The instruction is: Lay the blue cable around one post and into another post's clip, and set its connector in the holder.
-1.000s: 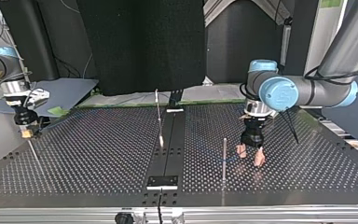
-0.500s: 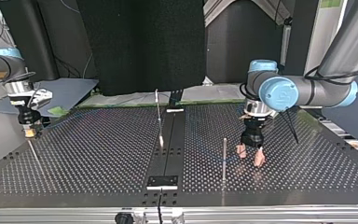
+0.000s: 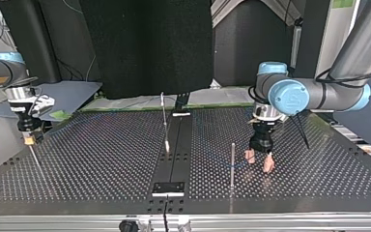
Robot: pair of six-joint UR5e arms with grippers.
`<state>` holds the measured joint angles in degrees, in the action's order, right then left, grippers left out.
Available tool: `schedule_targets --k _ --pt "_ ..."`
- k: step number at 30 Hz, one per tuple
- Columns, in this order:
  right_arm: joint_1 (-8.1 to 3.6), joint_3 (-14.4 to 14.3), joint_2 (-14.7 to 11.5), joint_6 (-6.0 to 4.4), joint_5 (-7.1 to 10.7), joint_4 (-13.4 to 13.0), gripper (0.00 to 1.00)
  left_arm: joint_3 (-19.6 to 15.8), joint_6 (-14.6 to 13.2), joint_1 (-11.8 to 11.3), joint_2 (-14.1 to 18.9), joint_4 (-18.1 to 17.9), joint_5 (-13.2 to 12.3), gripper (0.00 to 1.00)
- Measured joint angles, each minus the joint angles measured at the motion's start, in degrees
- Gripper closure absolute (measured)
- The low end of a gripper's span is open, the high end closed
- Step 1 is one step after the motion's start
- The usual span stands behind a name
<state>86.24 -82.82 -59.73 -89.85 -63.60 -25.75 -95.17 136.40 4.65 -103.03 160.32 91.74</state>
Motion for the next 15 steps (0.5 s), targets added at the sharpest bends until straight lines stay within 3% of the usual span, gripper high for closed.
schedule_targets --k 10,15 --pt "0.42 0.10 0.00 -0.77 -1.24 -0.16 0.73 0.00 0.00 0.02 0.00 0.00 -0.03 0.00" --pt "0.76 0.13 0.00 -1.34 -3.31 -0.17 0.73 0.00 -0.01 0.03 0.00 0.00 -0.03 0.00"
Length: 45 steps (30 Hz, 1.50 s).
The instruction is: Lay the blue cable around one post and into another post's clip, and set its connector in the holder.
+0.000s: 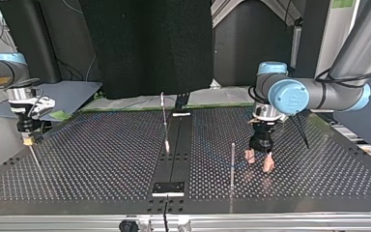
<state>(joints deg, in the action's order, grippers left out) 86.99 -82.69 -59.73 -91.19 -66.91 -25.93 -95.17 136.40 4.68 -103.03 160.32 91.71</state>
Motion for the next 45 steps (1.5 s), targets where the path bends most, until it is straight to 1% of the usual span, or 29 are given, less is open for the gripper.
schedule_targets --k 4,7,15,24,25,27,28,45 --pt "0.28 0.00 0.00 -0.21 -1.44 -0.03 0.73 0.00 -0.01 0.06 0.00 0.00 0.00 0.00" --pt "0.50 -0.01 0.01 -0.29 -2.19 -0.12 0.73 0.00 0.00 0.07 0.00 0.01 0.00 0.00" --pt "1.11 0.00 0.06 -0.64 -2.79 -0.31 0.73 0.00 0.00 0.11 0.00 0.08 0.00 0.00" --pt "1.41 0.01 0.09 -0.95 -3.78 -0.25 0.73 0.00 0.01 0.15 0.00 0.04 0.00 0.00" --pt "1.34 -0.01 0.02 -0.84 -3.40 -0.06 0.73 0.00 0.01 0.15 0.00 0.03 0.00 0.00" --pt "1.22 -0.04 -0.31 -0.22 -1.28 0.98 0.73 0.00 0.00 0.14 0.00 0.02 0.00 0.00" --pt "1.22 -0.03 -0.36 -0.14 -1.00 1.14 0.73 0.00 0.01 0.14 0.00 0.01 -0.01 0.00" --pt "1.22 -0.06 -0.31 -0.13 -0.99 1.17 0.73 0.00 0.01 0.14 0.00 0.00 -0.21 0.00"
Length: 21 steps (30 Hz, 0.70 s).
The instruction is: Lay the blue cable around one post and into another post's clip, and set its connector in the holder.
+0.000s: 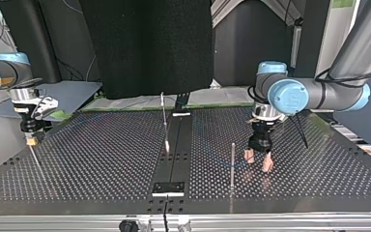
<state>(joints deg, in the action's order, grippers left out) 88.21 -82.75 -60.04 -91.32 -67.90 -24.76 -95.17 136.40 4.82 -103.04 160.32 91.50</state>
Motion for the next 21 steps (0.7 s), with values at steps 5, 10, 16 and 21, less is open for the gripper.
schedule_targets --k 5,10,16,21 --pt "0.00 0.00 0.00 0.00 0.00 0.00 0.73 0.00 0.00 -0.03 0.00 0.00 -0.04 0.00" --pt "0.00 0.00 0.00 0.00 0.00 0.00 0.70 0.00 0.00 -0.04 0.00 0.00 -0.05 0.00" --pt "0.00 0.00 0.00 0.00 0.00 0.00 0.36 0.00 0.00 -0.09 0.00 0.00 -0.05 0.00" --pt "0.01 0.01 0.01 0.00 0.01 0.00 0.00 0.00 0.00 -0.12 0.00 0.00 -0.05 0.00"
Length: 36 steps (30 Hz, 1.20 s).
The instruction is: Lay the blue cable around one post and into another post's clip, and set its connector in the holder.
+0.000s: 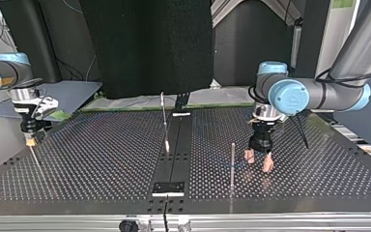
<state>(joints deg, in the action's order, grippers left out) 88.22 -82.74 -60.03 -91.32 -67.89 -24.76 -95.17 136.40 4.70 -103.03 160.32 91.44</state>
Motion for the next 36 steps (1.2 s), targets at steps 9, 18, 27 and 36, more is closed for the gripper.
schedule_targets --k 9,18,27,36 --pt "-0.01 0.00 0.00 0.00 -0.01 0.00 0.00 0.00 0.00 0.05 0.00 0.00 -0.01 0.00" --pt "-0.01 0.00 -0.01 0.00 -0.01 0.00 0.00 0.00 0.67 0.14 0.02 0.10 -0.13 0.00" --pt "-0.01 0.00 0.00 0.00 -0.01 0.00 0.00 0.01 -0.54 0.37 1.29 2.46 1.08 0.00" --pt "-0.01 0.00 -0.01 0.00 -0.01 0.00 0.00 0.00 -1.88 0.85 4.61 7.62 1.14 0.00"
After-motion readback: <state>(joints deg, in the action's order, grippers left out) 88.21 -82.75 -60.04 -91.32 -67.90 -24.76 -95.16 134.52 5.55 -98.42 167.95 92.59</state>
